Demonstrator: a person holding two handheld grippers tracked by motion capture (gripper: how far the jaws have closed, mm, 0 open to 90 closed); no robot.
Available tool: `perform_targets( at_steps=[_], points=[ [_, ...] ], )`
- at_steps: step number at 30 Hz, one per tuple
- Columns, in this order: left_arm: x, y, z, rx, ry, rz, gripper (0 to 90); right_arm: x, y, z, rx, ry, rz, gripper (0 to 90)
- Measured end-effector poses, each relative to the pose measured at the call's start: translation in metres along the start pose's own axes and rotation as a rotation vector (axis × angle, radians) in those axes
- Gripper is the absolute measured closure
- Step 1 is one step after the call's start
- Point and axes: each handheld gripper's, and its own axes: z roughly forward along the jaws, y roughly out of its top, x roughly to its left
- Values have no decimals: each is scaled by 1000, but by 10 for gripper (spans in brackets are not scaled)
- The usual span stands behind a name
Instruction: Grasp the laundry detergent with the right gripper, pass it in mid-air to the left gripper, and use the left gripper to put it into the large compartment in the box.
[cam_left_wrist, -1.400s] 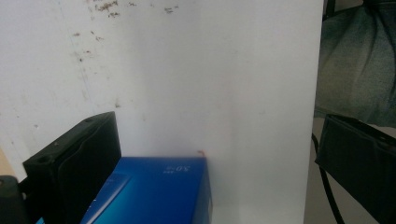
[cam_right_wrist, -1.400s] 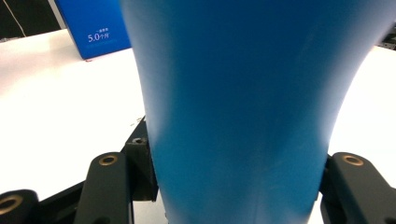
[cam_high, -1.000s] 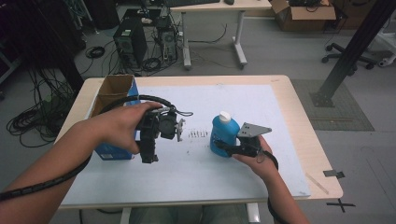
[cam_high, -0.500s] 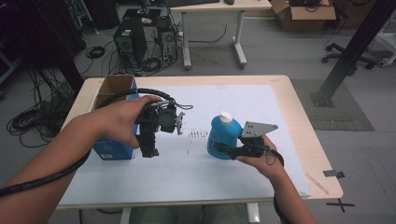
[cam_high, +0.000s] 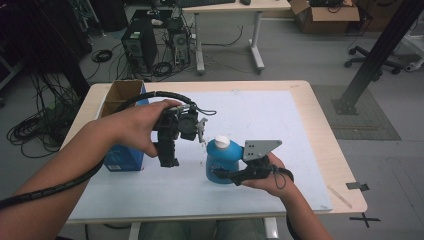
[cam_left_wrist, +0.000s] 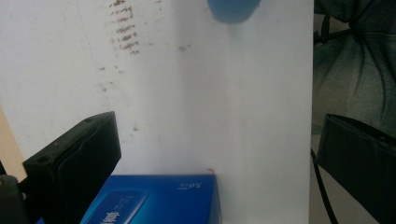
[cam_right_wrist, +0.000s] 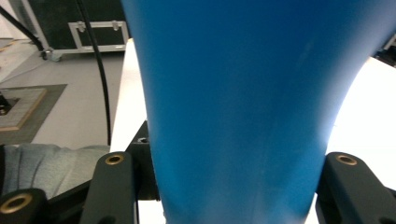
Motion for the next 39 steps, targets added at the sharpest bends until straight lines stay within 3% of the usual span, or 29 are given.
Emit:
perform_targets(
  at_steps=[10,23,39],
  points=[
    [-5,9,-2,-31,-25,30,2,3,1,22,15,45,-4,445],
    [-6,22,3,-15,-21,52,2,1,4,44,33,72,-8,444],
    [-8,27,14,15,-24,53,2,0,13,65,40,90,-23,444]
  ],
)
